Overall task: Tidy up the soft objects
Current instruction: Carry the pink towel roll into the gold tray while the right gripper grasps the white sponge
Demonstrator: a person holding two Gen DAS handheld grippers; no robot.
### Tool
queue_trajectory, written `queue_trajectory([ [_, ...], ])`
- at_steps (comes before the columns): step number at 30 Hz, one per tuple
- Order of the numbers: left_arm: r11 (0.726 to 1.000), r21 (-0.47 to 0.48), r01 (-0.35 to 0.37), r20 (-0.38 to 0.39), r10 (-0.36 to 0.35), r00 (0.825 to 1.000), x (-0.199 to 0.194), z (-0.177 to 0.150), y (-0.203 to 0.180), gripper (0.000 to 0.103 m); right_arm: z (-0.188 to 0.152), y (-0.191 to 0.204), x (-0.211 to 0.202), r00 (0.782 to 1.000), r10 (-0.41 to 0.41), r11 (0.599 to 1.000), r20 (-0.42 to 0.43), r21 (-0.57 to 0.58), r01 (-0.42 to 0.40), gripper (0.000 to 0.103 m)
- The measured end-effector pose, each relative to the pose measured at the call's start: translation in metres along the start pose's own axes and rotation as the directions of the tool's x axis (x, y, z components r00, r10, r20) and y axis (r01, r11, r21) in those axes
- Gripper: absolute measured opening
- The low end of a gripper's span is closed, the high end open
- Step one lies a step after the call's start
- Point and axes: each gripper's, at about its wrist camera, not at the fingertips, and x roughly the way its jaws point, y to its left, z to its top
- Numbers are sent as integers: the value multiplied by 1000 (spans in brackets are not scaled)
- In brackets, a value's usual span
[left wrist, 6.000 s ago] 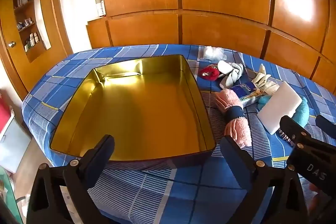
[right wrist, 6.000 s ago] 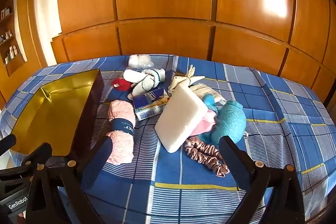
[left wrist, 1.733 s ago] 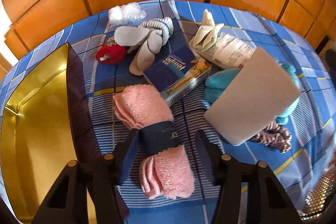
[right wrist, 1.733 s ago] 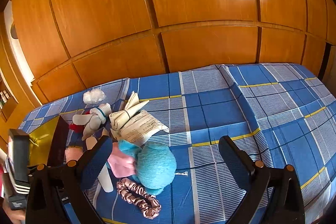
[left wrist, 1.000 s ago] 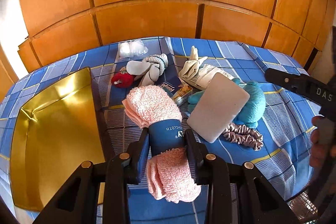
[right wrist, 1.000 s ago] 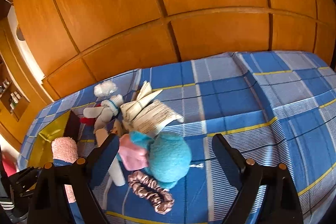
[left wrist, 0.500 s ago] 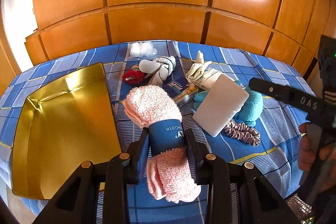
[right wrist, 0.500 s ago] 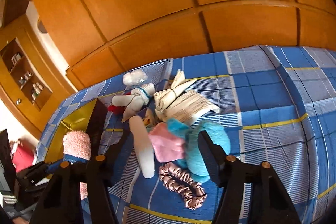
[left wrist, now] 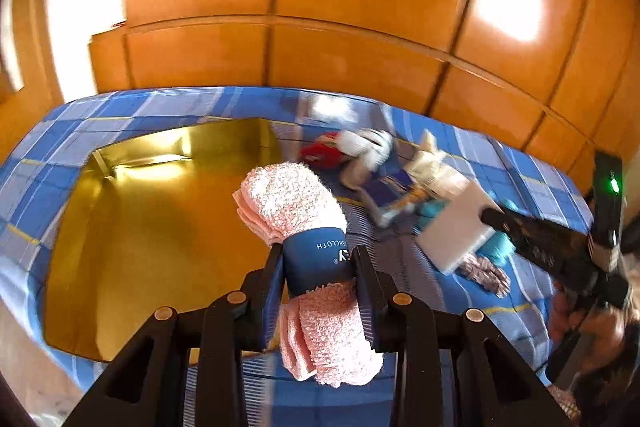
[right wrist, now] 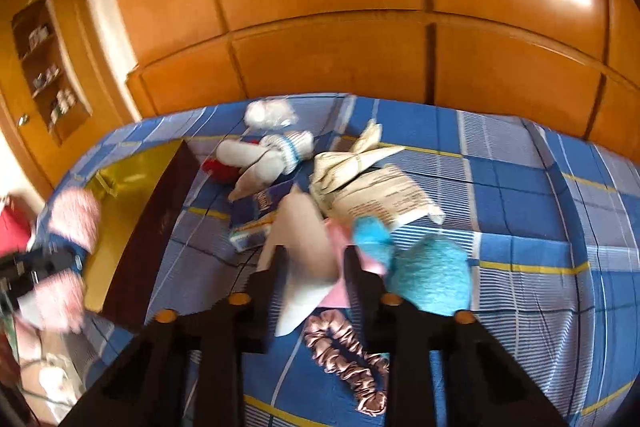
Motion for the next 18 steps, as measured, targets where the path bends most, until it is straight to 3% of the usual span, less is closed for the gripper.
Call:
queue_trajectory([
  [5, 992, -114, -52, -14, 50, 999, 5, 13, 49, 33, 1, 5, -10, 999, 5, 1000, 37, -24, -4, 20],
  [12, 973, -181, -145, -82, 132, 988, 41, 40, 106, 33, 9, -9, -24, 992, 96, 993, 76, 63, -101, 20],
  [18, 967, -218, -131, -141, 101, 985, 85, 64, 114, 34, 10, -3, -26, 988, 131, 990, 76, 44, -134, 20],
])
